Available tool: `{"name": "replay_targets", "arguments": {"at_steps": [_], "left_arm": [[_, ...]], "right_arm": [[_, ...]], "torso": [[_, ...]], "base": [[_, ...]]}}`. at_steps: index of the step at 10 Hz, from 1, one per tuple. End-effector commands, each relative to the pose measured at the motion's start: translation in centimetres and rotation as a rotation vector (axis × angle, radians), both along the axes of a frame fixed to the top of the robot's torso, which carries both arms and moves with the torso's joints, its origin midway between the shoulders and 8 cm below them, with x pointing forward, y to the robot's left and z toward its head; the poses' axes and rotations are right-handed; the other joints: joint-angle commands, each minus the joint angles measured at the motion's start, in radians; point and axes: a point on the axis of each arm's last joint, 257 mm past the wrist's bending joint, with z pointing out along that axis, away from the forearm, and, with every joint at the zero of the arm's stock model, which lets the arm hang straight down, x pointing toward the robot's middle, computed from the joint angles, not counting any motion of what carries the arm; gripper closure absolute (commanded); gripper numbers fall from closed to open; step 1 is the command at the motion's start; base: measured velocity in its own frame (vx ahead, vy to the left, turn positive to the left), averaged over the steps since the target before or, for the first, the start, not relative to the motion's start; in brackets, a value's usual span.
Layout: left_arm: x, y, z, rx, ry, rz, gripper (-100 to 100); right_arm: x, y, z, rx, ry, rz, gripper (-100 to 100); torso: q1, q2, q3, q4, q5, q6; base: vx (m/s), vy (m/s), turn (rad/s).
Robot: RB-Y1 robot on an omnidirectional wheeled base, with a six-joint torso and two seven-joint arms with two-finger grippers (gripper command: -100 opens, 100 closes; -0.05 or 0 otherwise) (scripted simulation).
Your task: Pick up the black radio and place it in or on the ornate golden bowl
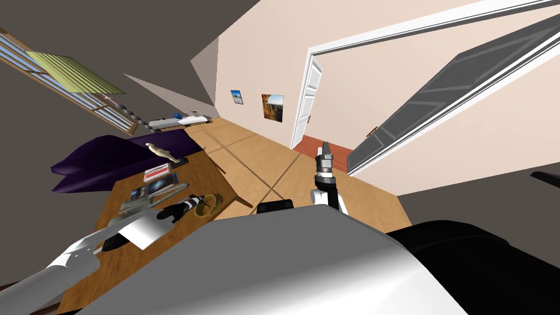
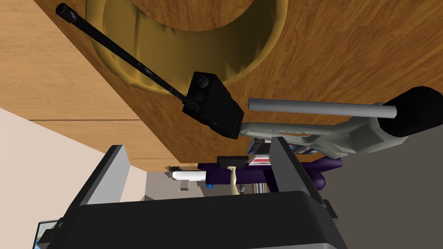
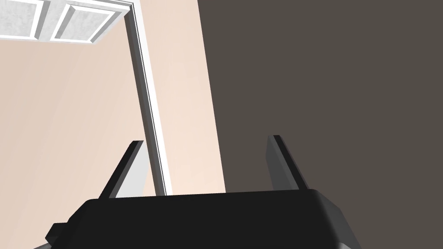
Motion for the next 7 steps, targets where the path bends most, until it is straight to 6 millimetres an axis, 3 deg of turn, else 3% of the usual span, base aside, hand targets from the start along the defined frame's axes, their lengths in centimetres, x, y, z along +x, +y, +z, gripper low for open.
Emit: {"name": "replay_targets", "arguments": {"at_steps": [1,6,7], "left_arm": [[0.4,-0.5,0.9,0.000,-0.001,-0.008,-100],[1.6,-2.0,3.5,-0.003,0.001,-0.040,-100],[1.5,-1.8,3.1,-0.002,0.000,-0.036,-100]], "right_arm": [[0.0,0.0,0.0,0.000,0.000,0.000,0],[0.0,0.0,0.0,0.000,0.000,0.000,0],[0.0,0.0,0.0,0.000,0.000,0.000,0]], "torso": [[0.000,0.000,0.000,0.000,0.000,0.000],[0.000,0.000,0.000,0.000,0.000,0.000],[0.000,0.000,0.000,0.000,0.000,0.000]], "base": [[0.004,0.016,0.054],[0.003,0.011,0.059],[0.002,0.004,0.010]]}}
